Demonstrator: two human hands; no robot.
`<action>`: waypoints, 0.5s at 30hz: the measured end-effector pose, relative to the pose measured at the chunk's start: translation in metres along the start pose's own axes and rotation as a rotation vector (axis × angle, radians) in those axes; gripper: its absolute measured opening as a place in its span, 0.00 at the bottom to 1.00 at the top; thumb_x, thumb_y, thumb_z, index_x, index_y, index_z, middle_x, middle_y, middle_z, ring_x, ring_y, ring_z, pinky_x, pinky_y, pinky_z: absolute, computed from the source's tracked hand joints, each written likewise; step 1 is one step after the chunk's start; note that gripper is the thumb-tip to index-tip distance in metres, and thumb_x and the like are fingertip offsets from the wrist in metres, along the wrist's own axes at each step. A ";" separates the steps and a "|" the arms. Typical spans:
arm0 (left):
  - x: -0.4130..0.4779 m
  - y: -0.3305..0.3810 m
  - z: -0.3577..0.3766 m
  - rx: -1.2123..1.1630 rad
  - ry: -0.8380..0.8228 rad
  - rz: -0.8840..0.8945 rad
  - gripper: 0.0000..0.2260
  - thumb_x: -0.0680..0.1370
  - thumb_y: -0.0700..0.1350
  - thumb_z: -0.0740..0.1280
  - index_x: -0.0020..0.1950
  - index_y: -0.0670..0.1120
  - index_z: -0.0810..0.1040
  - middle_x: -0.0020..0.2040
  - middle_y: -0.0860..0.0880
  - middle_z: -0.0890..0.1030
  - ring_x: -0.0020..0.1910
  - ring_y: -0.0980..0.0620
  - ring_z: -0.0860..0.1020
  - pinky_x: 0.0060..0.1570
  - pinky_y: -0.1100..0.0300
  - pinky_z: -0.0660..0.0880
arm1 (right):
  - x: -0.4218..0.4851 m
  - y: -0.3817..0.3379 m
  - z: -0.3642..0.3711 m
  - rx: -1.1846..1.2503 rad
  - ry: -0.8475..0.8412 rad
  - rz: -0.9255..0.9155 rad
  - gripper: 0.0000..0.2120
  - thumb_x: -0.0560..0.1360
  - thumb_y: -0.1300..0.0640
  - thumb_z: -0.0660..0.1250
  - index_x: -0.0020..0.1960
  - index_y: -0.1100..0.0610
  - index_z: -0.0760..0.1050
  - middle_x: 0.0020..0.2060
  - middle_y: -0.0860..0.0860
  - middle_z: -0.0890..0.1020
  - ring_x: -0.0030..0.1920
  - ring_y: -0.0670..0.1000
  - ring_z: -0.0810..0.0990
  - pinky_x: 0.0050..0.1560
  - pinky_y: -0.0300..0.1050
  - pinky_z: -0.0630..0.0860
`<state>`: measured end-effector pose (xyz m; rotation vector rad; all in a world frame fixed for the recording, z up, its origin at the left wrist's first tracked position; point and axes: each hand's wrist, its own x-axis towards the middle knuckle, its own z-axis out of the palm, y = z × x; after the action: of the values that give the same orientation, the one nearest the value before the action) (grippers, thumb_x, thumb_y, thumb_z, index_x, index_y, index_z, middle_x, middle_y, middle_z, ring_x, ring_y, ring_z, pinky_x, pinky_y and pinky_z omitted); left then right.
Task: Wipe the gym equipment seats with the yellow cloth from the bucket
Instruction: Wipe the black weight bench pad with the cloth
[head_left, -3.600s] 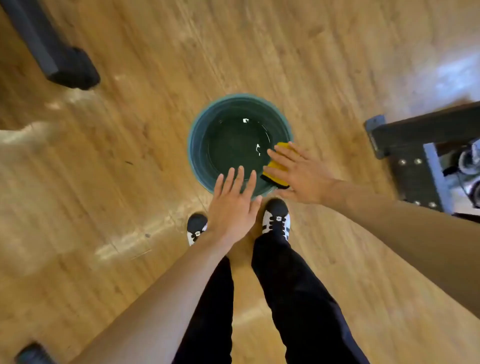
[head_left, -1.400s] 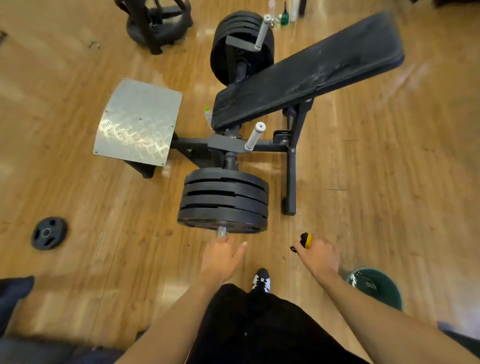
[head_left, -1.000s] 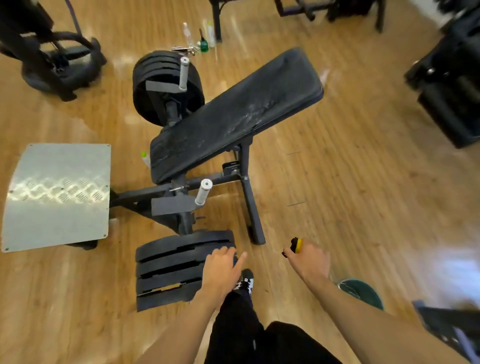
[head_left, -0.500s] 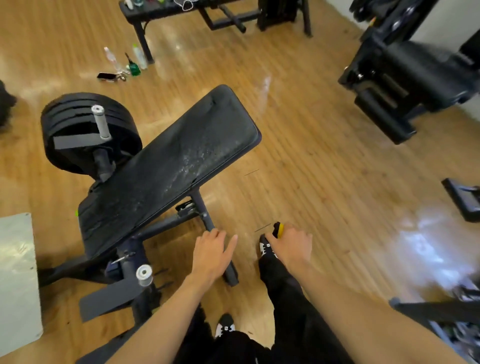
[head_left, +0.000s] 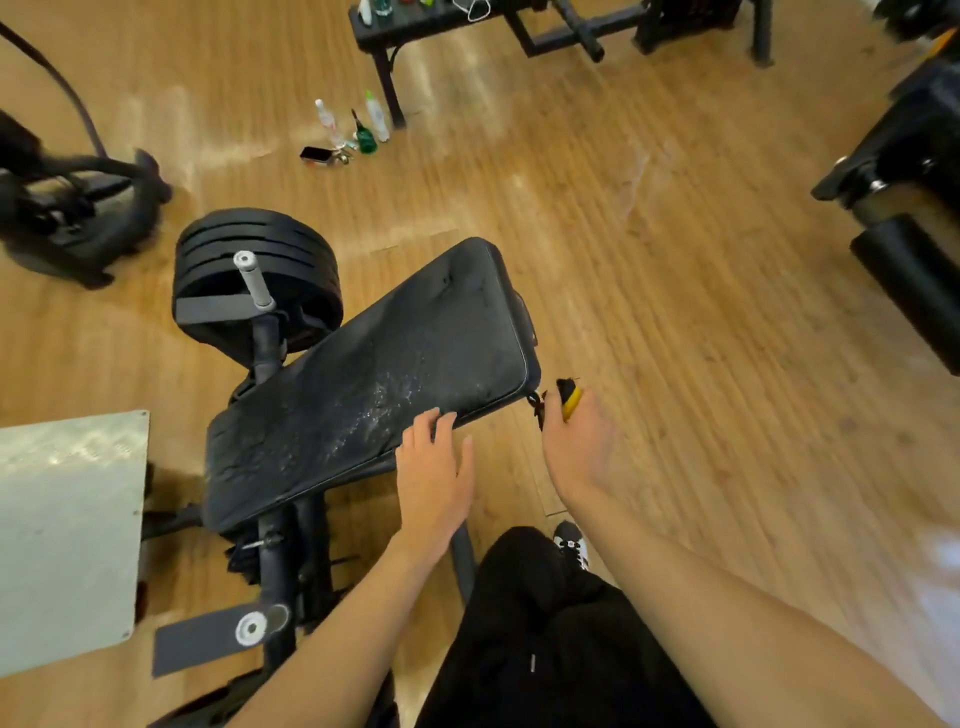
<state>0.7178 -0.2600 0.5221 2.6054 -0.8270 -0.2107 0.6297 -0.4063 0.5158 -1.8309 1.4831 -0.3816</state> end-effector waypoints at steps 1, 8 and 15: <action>0.012 0.007 -0.001 -0.008 -0.020 -0.011 0.19 0.85 0.52 0.60 0.74 0.47 0.72 0.74 0.47 0.71 0.73 0.47 0.68 0.73 0.47 0.68 | 0.010 -0.010 0.002 0.056 0.023 -0.028 0.16 0.81 0.39 0.55 0.45 0.50 0.67 0.39 0.47 0.74 0.42 0.51 0.75 0.49 0.57 0.77; 0.087 0.023 0.004 -0.041 -0.097 -0.002 0.24 0.87 0.57 0.50 0.83 0.53 0.59 0.83 0.47 0.56 0.82 0.46 0.55 0.79 0.46 0.55 | 0.036 -0.052 0.017 0.208 0.035 -0.143 0.20 0.81 0.37 0.52 0.51 0.52 0.73 0.45 0.47 0.77 0.48 0.48 0.75 0.56 0.55 0.75; 0.133 0.018 0.020 0.058 -0.118 -0.010 0.31 0.83 0.61 0.44 0.84 0.51 0.56 0.83 0.41 0.56 0.82 0.41 0.54 0.81 0.45 0.53 | 0.019 -0.031 0.031 -0.057 -0.111 -0.499 0.25 0.80 0.57 0.65 0.76 0.51 0.68 0.77 0.53 0.66 0.78 0.52 0.61 0.77 0.53 0.62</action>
<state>0.8118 -0.3573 0.5085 2.6727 -0.8722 -0.3509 0.6775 -0.4113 0.5123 -2.2236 0.9578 -0.4684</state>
